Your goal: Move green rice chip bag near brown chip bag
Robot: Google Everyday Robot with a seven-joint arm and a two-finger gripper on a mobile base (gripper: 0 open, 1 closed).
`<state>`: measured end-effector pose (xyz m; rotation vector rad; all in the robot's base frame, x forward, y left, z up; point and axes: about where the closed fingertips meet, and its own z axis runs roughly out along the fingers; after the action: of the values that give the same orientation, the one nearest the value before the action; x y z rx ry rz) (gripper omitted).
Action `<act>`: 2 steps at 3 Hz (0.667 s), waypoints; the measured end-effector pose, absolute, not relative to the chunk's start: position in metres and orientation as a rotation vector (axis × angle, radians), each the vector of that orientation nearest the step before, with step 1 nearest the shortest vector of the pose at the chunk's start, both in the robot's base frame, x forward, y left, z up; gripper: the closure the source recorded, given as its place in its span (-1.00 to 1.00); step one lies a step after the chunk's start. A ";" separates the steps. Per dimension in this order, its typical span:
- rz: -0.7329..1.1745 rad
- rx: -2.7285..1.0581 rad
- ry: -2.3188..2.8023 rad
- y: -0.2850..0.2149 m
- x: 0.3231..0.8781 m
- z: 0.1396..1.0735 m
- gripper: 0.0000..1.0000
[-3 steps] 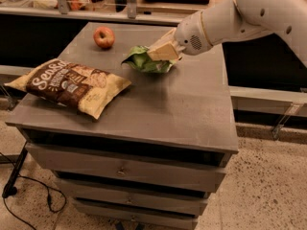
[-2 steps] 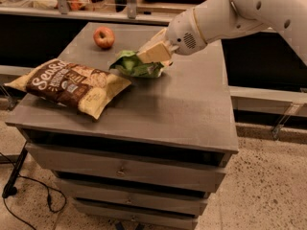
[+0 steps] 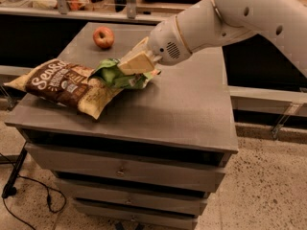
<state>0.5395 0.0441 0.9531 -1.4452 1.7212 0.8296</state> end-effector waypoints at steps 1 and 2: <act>0.804 -1.431 1.733 0.047 0.534 0.951 0.65; 0.739 -1.400 1.755 0.043 0.535 0.951 0.17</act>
Offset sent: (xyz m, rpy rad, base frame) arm 0.0002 -0.0123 -0.0021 -0.0529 -0.0678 -0.1455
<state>0.5348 0.0427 0.9514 -1.4000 1.7549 0.7388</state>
